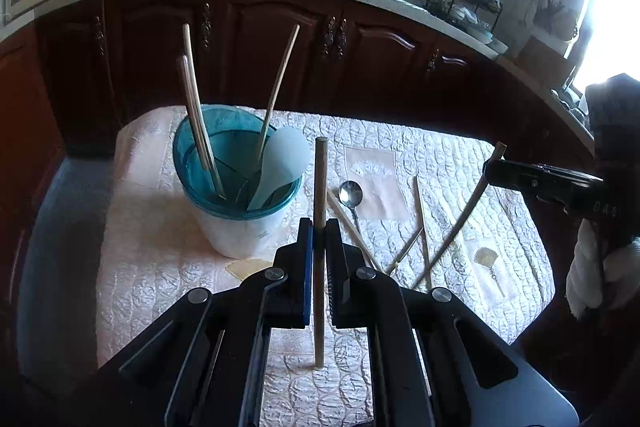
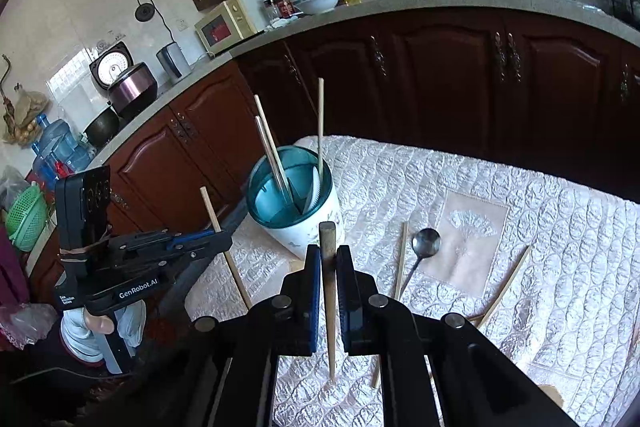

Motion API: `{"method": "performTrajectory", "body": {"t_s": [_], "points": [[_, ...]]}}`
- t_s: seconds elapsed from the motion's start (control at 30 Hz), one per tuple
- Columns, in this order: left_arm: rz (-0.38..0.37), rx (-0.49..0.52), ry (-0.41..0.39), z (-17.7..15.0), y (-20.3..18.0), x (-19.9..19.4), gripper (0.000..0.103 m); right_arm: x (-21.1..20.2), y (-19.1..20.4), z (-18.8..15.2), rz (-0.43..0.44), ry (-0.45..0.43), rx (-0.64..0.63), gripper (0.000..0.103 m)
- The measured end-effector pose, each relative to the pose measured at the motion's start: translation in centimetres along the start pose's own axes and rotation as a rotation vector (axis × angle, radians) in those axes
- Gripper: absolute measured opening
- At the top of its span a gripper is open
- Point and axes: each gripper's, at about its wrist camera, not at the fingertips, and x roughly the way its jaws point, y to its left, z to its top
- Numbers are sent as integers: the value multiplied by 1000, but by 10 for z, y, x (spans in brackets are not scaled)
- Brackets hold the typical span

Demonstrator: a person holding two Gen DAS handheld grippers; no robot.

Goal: Organize utensils
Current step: 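Carry both held chopsticks to the teal-rimmed cup and lower them in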

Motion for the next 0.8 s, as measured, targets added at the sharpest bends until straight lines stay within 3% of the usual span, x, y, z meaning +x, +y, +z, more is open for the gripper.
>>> {"method": "performTrajectory", "body": {"t_s": [0.5,0.8], "points": [[11,-11,-48,11,9,-30,5,-19,17,26,15,-64,-41,7],[7,-36,-143,43,26,-85,5,-40,29,57,48,-121,-67,7]]}}
